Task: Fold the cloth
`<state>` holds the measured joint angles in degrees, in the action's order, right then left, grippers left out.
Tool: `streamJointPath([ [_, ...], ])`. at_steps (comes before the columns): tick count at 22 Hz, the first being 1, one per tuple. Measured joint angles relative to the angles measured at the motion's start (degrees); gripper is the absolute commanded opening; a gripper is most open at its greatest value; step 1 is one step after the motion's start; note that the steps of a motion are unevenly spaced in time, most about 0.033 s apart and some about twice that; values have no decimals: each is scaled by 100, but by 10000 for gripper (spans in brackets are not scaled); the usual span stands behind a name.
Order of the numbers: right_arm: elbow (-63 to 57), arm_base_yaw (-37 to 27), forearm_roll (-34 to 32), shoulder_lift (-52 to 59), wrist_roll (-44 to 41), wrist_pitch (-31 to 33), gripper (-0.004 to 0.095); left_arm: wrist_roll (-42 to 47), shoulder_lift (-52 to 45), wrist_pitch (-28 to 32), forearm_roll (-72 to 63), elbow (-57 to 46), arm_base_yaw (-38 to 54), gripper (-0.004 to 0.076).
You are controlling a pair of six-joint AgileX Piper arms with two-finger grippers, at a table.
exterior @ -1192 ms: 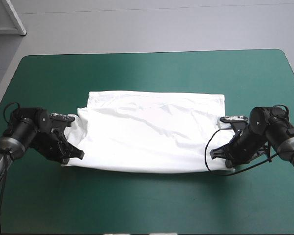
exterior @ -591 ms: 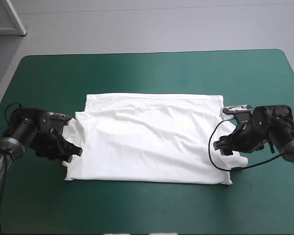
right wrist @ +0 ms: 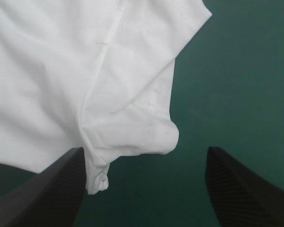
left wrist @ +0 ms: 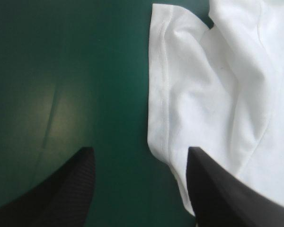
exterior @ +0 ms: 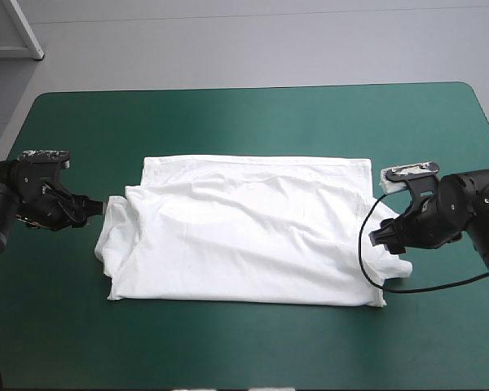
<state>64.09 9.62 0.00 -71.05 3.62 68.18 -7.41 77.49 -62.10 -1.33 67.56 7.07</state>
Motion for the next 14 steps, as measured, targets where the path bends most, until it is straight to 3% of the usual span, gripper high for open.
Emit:
streamJointPath([
  [8, 4, 0, 184, 202, 0, 57, 669, -187, 785, 932, -562, -612, 121, 424],
  [14, 4, 0, 444, 210, -2, 71, 669, -193, 1390, 1266, -677, -612, 109, 420],
])
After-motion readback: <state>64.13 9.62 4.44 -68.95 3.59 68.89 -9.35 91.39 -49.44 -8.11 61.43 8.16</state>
